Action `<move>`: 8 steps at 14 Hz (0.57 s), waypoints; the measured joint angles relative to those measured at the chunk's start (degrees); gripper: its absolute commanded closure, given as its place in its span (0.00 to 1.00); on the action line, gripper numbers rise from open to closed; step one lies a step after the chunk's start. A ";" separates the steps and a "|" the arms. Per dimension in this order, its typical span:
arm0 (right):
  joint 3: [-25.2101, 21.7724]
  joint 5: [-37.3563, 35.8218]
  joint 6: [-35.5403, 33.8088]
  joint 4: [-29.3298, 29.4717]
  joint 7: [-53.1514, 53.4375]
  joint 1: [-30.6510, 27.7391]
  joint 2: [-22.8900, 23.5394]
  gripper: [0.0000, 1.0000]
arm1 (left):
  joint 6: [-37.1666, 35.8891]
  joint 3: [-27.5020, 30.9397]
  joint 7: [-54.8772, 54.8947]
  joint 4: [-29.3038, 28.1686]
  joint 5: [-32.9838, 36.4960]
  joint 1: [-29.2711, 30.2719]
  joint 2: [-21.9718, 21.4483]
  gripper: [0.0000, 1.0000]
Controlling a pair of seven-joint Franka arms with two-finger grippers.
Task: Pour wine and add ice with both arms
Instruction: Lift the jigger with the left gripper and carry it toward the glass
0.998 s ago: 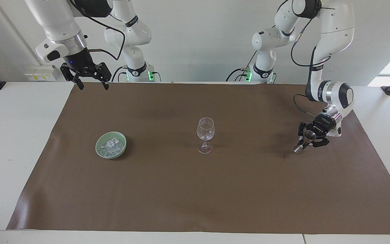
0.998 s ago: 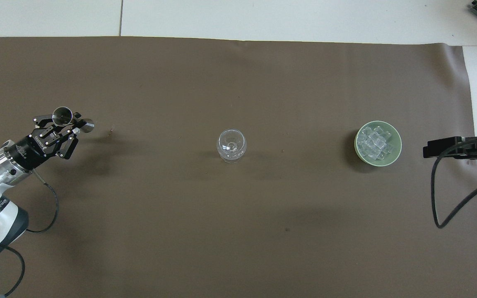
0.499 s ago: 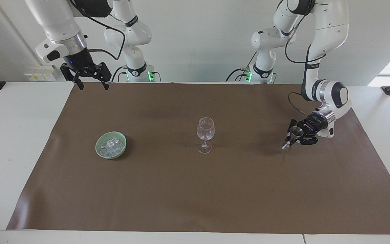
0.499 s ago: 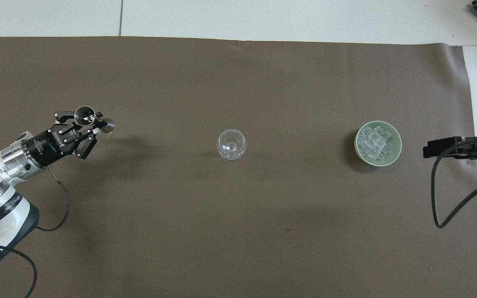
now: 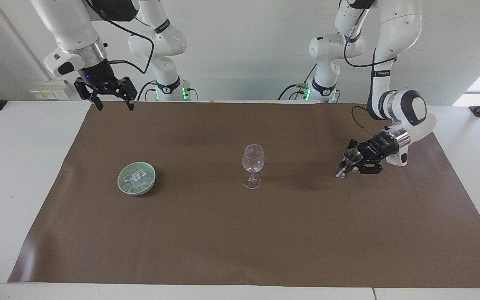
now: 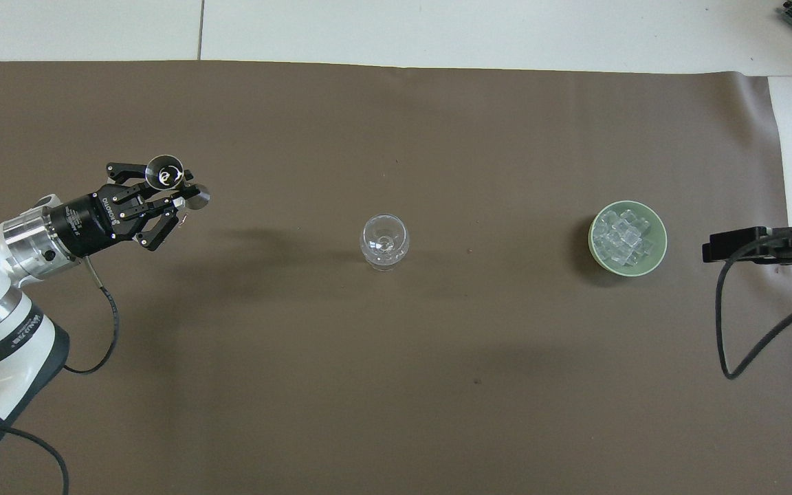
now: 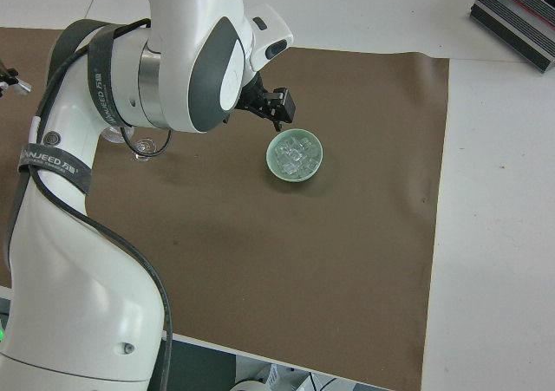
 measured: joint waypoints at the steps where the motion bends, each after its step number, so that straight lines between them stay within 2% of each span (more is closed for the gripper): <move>1: 0.00 0.00 0.00 0.00 0.00 0.00 0.00 0.00 | 1.24 0.00 -1.30 0.16 0.04 -1.06 -0.88 1.00; 8: 0.00 0.00 0.00 0.00 0.00 0.00 0.00 0.00 | 8.07 0.00 -7.01 0.91 3.29 -8.41 -5.48 1.00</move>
